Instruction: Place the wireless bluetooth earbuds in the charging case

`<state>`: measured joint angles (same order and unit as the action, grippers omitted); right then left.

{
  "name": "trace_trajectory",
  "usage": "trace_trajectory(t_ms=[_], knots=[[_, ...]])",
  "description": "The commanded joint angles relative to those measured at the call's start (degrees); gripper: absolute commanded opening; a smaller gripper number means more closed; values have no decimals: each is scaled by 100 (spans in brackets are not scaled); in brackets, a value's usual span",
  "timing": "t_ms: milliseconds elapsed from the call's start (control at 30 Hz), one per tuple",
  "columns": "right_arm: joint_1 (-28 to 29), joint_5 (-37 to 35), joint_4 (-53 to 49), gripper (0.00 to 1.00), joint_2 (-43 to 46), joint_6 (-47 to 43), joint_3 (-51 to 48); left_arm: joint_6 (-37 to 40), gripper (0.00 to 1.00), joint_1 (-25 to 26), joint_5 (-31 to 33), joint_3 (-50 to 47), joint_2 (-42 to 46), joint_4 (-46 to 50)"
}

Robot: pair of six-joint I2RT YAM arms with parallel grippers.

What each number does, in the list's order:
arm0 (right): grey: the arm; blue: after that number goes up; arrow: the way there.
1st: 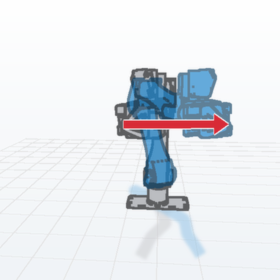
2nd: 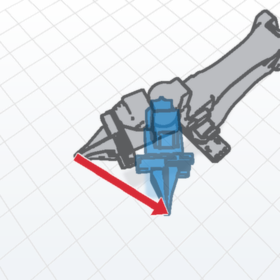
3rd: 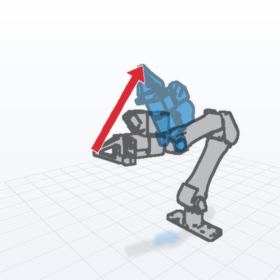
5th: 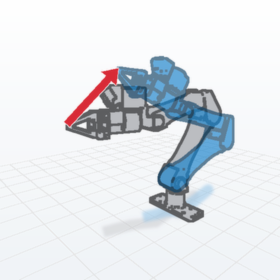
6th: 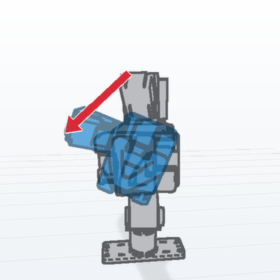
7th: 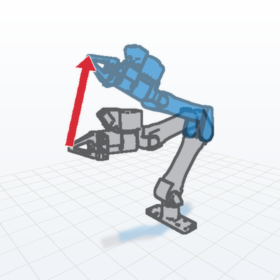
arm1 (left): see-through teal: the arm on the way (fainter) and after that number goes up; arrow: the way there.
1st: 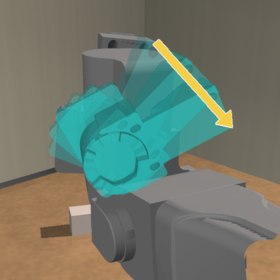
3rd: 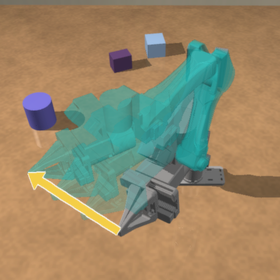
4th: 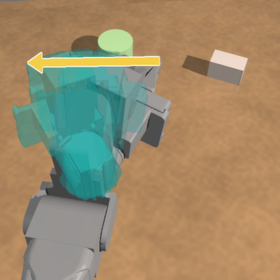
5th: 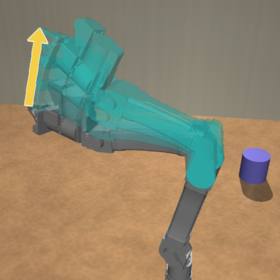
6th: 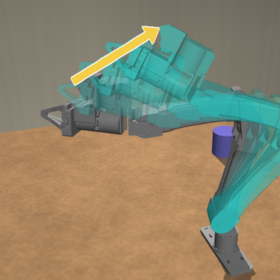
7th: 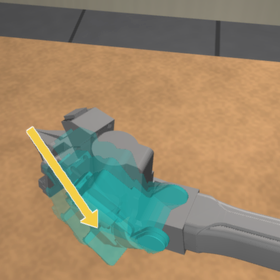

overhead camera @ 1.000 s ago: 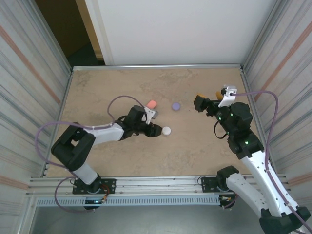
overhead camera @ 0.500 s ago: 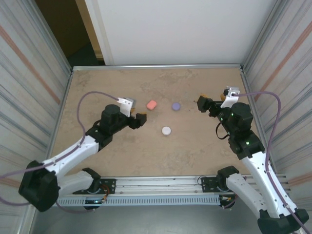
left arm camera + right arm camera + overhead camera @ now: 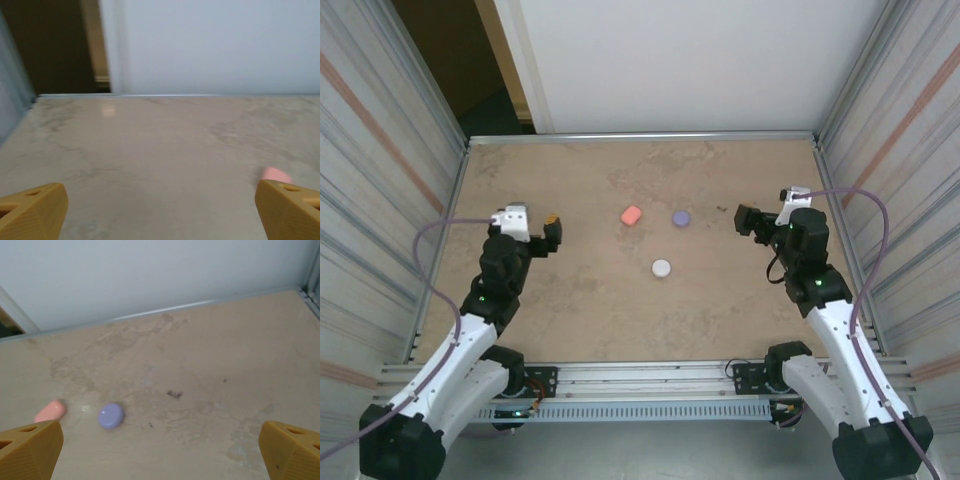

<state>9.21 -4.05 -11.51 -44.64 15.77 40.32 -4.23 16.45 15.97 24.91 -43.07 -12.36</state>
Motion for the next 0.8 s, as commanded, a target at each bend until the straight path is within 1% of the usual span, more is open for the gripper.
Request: trace_trajectory(t_ms=[0,100,200,333,433,533,767], knots=[[-278,234,534,99,-40,-210,-320,84,99,-338,504,-294,77,-608],[-555,342,1042,99,-65,-223,-692,71,99,-546,718,-552,-52,-1037],[-840,328,1423,99,-126,-223,-1003,56,99,-615,1004,-687,-301,-1342],[-1224,398,1897,99,-308,-198,-1365,133,99,-691,1042,-728,-786,-1629],[-1426,523,2223,99,-523,-180,-1577,279,99,-705,969,-719,-1177,-1873],[-1509,634,2533,99,-780,-179,-1742,540,99,-748,578,-678,-1570,-2059],[-1563,766,3483,99,-1451,-276,-2036,897,99,-859,50,-443,-2381,-2301]])
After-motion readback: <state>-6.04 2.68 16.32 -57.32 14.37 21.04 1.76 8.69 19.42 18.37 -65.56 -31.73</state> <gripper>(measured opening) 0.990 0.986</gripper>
